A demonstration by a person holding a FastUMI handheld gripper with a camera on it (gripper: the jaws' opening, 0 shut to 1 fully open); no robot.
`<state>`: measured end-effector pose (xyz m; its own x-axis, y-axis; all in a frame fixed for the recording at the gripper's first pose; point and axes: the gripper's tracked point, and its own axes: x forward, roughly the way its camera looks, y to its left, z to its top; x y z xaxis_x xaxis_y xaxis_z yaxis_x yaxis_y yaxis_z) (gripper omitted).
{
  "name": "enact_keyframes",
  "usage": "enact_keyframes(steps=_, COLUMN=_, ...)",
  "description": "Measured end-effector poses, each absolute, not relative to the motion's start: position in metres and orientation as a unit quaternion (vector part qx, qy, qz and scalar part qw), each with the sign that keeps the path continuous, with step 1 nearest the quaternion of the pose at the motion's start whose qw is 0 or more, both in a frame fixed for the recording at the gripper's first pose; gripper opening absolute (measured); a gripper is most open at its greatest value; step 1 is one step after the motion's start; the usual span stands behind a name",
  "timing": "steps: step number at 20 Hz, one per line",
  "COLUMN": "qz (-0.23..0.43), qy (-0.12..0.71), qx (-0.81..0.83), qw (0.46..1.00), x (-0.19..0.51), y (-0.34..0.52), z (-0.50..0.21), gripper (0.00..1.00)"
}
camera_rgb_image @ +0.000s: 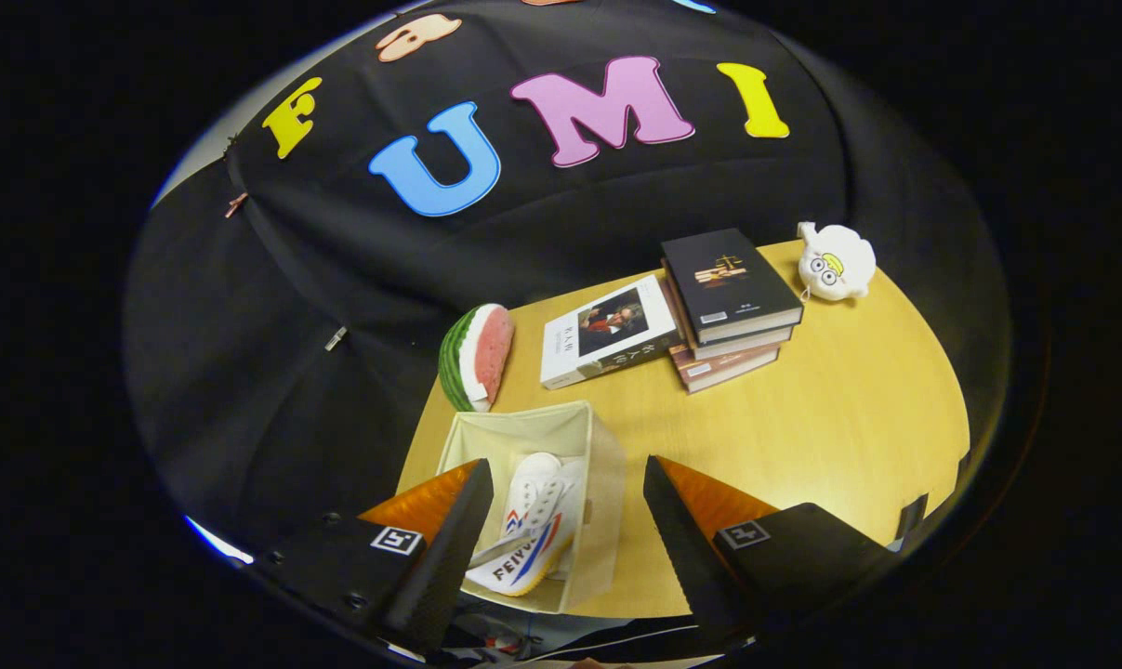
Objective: Open the storage box then place both shoes into the box .Put the left shoe in first, then the right shoe, with the right side of both shoes facing outward in a uniform manner.
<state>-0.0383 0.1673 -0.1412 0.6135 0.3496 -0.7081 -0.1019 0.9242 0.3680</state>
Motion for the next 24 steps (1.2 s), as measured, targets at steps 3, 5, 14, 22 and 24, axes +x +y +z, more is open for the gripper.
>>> enact_keyframes(steps=3, qz=0.112, qy=0.399, qx=0.140, qw=0.899, x=-0.028, y=0.134, z=-0.133, gripper=0.99)
enact_keyframes(steps=5, qz=0.101, qy=0.373, qx=0.131, qw=0.913, x=-0.016, y=0.109, z=-0.122, gripper=0.99)
enact_keyframes(steps=14, qz=0.072, qy=0.183, qx=-0.018, qw=0.980, x=0.031, y=0.008, z=-0.035, gripper=0.99)
enact_keyframes(steps=22, qz=0.066, qy=0.125, qx=-0.019, qw=0.990, x=0.032, y=-0.001, z=-0.011, gripper=0.99)
enact_keyframes(steps=24, qz=0.064, qy=0.129, qx=-0.004, qw=0.990, x=0.032, y=0.004, z=-0.013, gripper=0.99)
